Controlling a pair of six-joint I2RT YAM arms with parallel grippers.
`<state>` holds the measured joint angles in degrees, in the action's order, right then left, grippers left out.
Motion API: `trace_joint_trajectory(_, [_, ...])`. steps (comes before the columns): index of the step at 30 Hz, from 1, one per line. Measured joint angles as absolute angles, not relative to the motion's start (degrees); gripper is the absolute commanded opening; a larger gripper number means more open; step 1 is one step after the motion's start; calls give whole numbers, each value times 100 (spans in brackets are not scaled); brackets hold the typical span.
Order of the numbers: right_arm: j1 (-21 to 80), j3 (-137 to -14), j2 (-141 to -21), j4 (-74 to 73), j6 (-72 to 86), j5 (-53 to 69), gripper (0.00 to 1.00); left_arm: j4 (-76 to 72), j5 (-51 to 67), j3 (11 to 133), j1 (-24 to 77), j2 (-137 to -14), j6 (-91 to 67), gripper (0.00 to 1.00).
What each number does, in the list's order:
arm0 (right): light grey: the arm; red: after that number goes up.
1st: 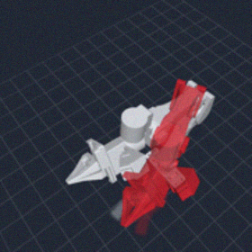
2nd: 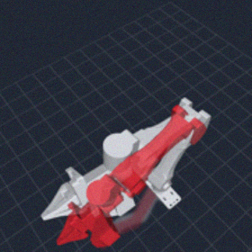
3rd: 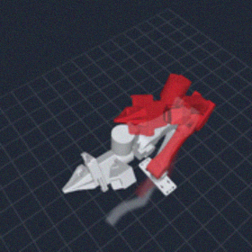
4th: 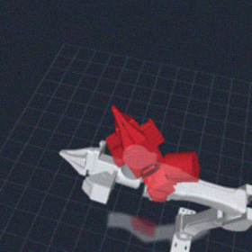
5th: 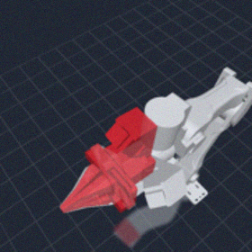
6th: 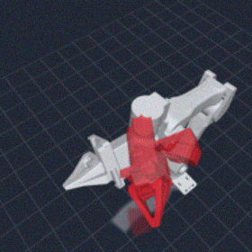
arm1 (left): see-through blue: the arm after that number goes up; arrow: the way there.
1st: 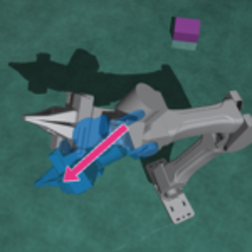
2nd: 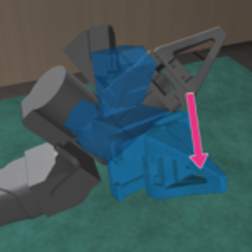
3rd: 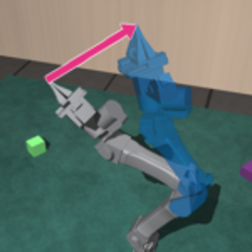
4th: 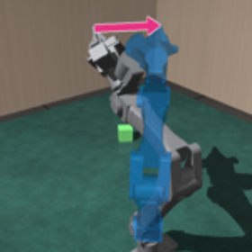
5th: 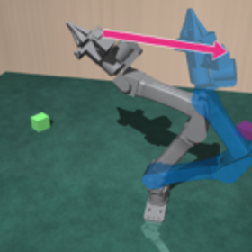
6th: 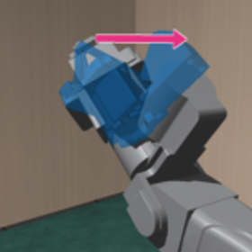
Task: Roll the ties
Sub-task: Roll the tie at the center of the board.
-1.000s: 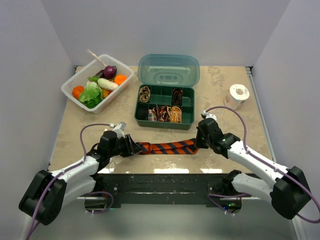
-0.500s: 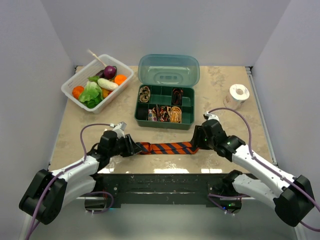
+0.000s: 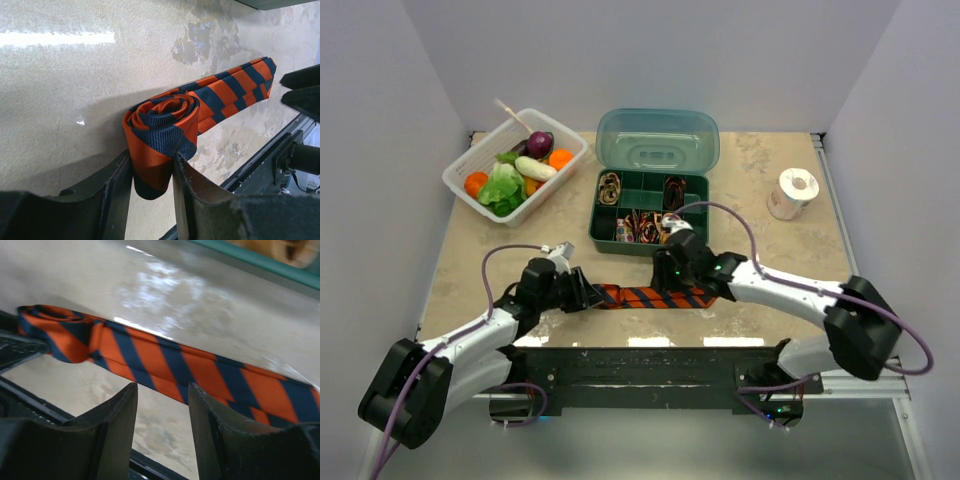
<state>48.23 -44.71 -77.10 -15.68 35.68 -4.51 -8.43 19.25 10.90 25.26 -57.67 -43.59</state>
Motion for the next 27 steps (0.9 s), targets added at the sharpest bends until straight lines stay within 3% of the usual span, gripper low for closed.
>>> trace_joint_trajectory(3, [5210, -4971, -8442, -1245, 3579, -384, 39, -580, 1900, 1240, 2526, -5765, -4274, 40])
trace_joint_trajectory(4, [5317, -5135, -8680, -1164, 3579, -349, 30, -443, 1868, 1330, 2526, -5774, -4230, 40])
trace_joint_trajectory(6, [5496, -5437, -9111, -985, 3570, -305, 24, -152, 1791, 1509, 2526, -5802, -4158, 40])
trace_joint_trajectory(7, [5557, -5548, -9288, -908, 3575, -281, 14, -43, 1754, 1586, 2526, -5824, -4115, 40])
trace_joint_trajectory(10, [5664, -5747, -9662, -733, 3592, -191, 10, 386, 1599, 1876, 2547, -5900, -3994, 38])
trace_joint_trajectory(27, [5835, -6370, -10650, -432, 3612, -47, 7, 2762, -242, 3627, 3590, -6573, -3918, 38])
